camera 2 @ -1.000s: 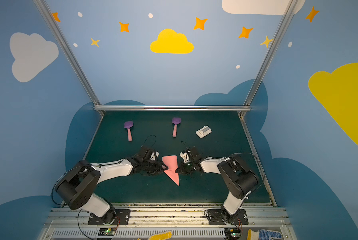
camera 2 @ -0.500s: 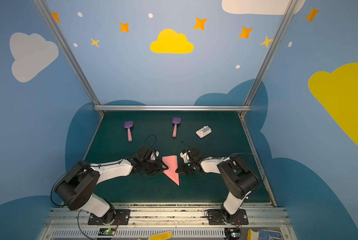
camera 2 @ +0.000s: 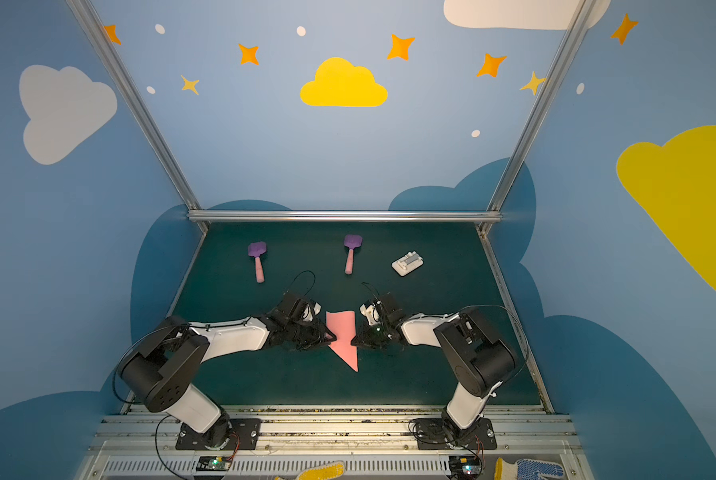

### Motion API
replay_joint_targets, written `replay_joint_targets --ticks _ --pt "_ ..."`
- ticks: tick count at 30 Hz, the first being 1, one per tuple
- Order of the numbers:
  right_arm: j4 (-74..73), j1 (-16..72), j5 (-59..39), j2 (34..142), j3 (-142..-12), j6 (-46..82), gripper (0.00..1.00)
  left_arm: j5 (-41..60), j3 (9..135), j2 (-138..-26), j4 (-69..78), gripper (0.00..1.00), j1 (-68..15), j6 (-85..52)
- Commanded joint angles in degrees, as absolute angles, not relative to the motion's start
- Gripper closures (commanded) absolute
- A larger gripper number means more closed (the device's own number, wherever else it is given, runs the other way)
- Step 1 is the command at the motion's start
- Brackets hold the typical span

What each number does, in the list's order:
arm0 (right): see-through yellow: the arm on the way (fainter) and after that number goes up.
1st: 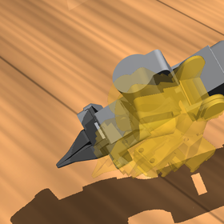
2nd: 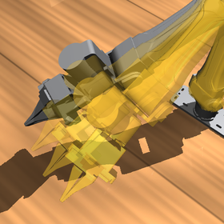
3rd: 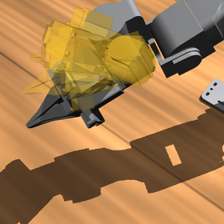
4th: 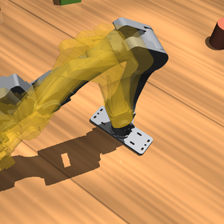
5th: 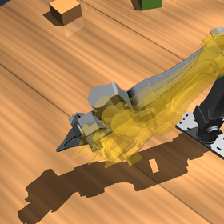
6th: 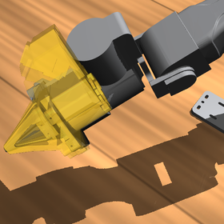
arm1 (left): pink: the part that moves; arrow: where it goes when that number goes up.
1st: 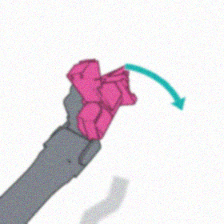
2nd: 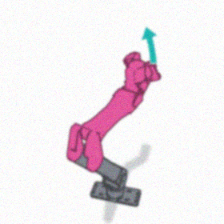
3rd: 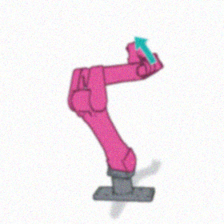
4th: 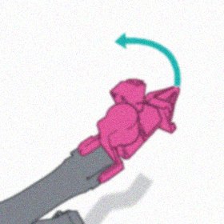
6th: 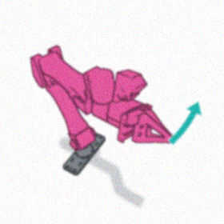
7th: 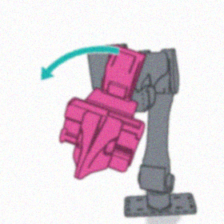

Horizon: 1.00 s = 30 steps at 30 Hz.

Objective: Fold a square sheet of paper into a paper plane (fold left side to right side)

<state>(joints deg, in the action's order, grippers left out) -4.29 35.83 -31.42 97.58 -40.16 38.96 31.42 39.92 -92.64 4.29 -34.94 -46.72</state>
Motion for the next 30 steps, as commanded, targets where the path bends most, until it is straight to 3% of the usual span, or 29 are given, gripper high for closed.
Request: replay_joint_targets --ticks 1,10,24,30 --pt "-2.1 35.3 -28.5 99.2 -38.9 38.1 1.0 31.3 40.7 -92.9 4.2 0.72 -35.1 -45.3" --pt "-1.8 35.0 -28.5 98.8 -38.9 38.1 1.0 28.3 39.6 -92.6 0.4 0.71 -35.1 -43.3" --pt "-1.2 34.9 -28.8 98.4 -39.1 37.9 1.0 28.3 41.4 -93.6 -1.6 0.96 -35.1 -40.5" --pt "1.5 34.8 -30.0 96.3 -41.7 35.9 1.0 29.2 41.7 -91.8 -2.1 0.96 -35.1 -41.0"
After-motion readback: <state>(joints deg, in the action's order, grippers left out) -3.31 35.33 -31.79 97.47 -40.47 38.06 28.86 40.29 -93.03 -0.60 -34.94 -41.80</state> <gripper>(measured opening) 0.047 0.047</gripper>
